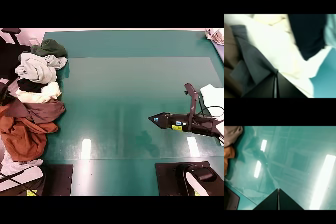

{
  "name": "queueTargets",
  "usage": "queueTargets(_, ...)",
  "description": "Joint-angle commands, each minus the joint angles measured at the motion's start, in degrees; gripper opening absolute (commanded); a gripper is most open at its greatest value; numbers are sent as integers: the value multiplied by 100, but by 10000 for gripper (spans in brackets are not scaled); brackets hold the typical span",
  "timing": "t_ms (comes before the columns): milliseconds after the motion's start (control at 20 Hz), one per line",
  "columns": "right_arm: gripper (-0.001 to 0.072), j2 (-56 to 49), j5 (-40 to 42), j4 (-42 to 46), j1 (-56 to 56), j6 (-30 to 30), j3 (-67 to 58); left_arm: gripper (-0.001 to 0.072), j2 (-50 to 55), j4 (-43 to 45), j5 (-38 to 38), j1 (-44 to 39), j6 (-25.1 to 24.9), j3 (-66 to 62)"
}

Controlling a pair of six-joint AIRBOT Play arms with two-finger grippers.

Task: Fold the shirts.

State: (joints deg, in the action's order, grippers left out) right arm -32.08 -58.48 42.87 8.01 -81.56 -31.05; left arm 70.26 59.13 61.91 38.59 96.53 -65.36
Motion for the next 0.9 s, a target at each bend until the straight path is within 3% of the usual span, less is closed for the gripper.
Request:
queueTargets(0, 23, -85, 15, -26, 2, 173, -2, 26, -269, -1021, 13, 2, -15, -116)
queueTargets(250, 22, 289, 101, 190, 0, 306, -2, 26, -844, -2566, -293, -144, -125, -651)
queueTargets(550, 21, 728, 317, 538, 0, 306, 2, 25, -1189, -3617, -417, -1064, -63, -1910)
queueTargets(650, 21, 876, 505, 529, -96, 306, 2, 25, -1239, -4186, -957, -1611, -59, -2570)
queueTargets(850, 20, 1287, 990, 511, -857, 297, 0, 24, -1239, -4142, -2559, -3143, -61, -3963)
